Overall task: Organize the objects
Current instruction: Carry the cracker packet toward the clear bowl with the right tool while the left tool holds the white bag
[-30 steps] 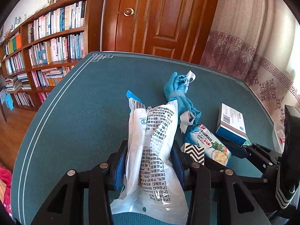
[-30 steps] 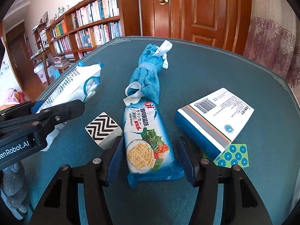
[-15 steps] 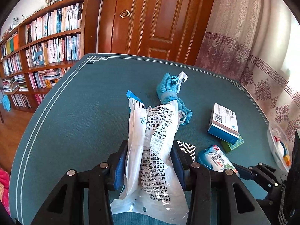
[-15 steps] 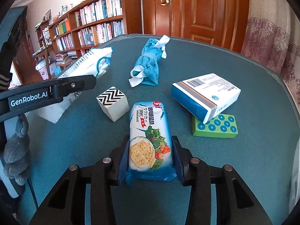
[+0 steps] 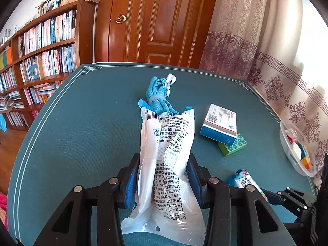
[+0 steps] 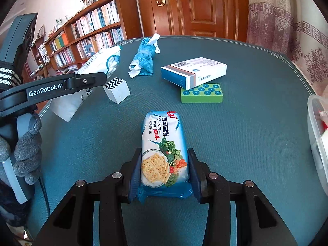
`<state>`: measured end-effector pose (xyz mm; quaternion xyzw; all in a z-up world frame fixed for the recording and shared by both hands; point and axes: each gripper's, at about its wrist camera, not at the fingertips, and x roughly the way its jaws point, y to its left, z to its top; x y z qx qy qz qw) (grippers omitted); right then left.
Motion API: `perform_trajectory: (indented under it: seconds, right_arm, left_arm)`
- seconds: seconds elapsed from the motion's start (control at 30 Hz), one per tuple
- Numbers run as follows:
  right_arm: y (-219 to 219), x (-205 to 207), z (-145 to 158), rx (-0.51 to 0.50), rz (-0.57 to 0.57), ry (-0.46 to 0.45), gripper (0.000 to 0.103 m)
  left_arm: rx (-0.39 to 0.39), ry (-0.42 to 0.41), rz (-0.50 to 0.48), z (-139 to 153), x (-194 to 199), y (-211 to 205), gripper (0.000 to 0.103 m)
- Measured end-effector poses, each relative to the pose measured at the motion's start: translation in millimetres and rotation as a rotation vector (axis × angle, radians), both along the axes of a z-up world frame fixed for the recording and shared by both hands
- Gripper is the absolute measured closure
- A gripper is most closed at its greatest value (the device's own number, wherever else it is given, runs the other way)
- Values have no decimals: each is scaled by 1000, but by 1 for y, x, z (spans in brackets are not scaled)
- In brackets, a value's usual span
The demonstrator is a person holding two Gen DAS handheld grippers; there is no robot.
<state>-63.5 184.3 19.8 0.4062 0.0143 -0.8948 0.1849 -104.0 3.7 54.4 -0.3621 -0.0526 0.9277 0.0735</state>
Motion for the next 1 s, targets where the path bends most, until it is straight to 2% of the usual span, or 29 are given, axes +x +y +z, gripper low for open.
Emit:
perform_trajectory:
  seconds: [0.37,0.67,1.0]
  right_arm:
    - [55,15,10,-117,-114,-10,60]
    - [116,23,31,-159,-281,66,60]
    - [182,20,53,-145,-471,148,60]
  left_arm:
    - [-26,-4,-70,3,13,36,56]
    - [-65,-2,-135,6,20,69,56]
    - [-92,-3,-188,7,23,96,56]
